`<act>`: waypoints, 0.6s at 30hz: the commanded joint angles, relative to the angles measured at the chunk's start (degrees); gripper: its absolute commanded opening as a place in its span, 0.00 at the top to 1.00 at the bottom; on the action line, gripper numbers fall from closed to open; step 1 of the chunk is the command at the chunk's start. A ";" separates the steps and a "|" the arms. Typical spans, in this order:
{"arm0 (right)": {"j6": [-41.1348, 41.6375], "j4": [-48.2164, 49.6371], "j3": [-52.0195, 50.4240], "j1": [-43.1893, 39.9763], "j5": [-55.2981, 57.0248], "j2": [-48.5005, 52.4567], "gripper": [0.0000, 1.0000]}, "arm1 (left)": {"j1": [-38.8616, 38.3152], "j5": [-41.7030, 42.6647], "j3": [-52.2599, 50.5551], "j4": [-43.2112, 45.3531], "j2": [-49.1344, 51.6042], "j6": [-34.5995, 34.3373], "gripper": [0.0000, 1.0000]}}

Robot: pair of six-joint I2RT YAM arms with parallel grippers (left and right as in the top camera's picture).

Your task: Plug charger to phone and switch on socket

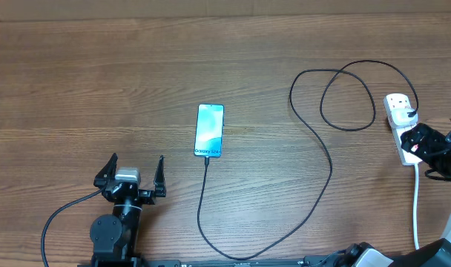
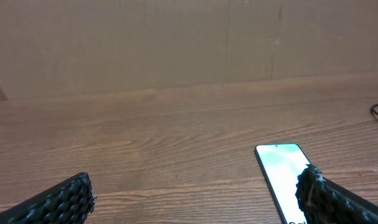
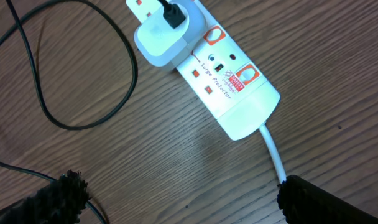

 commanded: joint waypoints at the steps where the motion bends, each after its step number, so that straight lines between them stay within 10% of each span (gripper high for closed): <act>1: -0.44 0.37 0.11 0.33 0.13 -1.66 0.00 | 0.35 -0.70 -0.20 -0.11 -0.66 1.09 0.00; 18: -0.44 0.37 0.11 11.45 0.13 -8.41 0.00 | 0.35 -0.70 -0.20 -0.11 -0.66 1.09 0.00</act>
